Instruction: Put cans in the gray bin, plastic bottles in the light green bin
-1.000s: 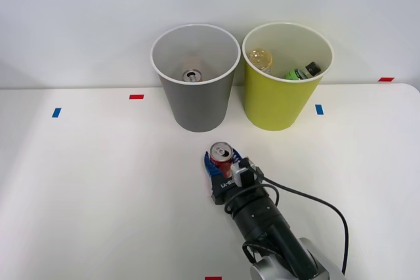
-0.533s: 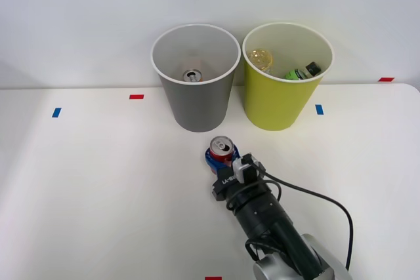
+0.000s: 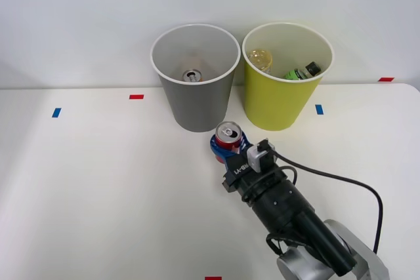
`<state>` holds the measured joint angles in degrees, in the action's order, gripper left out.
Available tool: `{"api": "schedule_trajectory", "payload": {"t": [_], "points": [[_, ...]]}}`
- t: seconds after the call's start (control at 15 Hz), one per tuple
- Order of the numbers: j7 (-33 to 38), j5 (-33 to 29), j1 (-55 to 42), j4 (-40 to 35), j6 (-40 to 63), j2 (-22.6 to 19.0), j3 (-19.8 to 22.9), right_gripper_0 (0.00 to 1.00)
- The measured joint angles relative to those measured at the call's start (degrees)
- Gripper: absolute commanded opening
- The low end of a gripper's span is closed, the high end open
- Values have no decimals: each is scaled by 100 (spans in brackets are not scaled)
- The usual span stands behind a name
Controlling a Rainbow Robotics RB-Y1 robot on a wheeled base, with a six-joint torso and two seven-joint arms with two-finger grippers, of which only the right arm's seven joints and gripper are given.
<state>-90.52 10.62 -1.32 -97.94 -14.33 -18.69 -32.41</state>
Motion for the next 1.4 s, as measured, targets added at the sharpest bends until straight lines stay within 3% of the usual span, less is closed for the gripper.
{"api": "schedule_trajectory", "payload": {"t": [0.2, 0.53, 0.73, 0.93, 1.4], "points": [[440, 19, 49, -558, 7, -270, -42, 0], [760, 70, 383, -1078, 38, -337, 90, 0], [843, 120, 447, -1753, 795, -290, 263, 0], [944, 206, 686, -2389, 1751, -80, 501, 0], [1104, 282, 1901, -2418, 3542, 602, 973, 0]]}}
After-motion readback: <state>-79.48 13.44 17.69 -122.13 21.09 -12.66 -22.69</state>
